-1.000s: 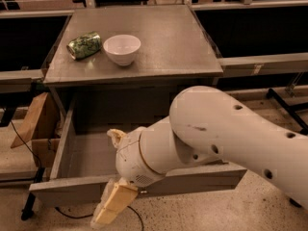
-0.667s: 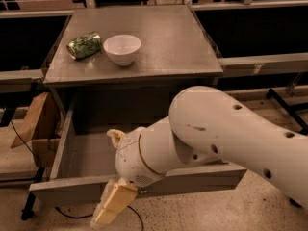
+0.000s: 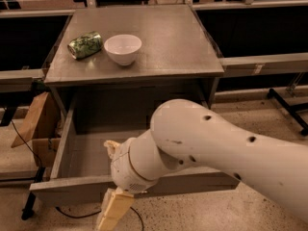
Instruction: Close top drawer
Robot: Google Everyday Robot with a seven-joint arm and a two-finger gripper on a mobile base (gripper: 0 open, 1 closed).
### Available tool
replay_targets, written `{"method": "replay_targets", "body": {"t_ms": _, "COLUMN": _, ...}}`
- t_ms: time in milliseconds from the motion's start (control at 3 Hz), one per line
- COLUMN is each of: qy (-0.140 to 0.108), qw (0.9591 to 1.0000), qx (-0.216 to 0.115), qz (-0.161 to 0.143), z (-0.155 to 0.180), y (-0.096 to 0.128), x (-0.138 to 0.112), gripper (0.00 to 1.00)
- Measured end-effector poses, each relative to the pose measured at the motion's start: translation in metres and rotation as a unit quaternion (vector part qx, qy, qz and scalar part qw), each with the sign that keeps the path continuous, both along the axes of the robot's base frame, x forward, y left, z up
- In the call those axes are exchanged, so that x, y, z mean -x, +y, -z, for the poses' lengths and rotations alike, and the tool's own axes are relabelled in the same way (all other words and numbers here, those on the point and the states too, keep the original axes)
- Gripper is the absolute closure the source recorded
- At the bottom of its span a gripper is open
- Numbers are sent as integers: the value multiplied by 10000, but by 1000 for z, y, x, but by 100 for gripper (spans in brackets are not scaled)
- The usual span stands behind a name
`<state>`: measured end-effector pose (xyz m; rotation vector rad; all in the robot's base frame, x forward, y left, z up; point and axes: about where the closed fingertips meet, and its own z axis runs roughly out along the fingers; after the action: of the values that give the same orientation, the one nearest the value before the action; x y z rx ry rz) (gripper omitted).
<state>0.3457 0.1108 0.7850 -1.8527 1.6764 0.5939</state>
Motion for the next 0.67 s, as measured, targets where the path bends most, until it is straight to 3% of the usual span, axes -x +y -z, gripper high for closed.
{"method": "replay_targets", "body": {"t_ms": 333, "qy": 174, "qw": 9989, "qx": 285, "qz": -318, "z": 46, "y": 11, "x": 1, "gripper": 16}}
{"method": "replay_targets", "body": {"t_ms": 667, "qy": 295, "qw": 9978, "qx": 401, "qz": -449, "z": 78, "y": 11, "x": -2, "gripper": 38}}
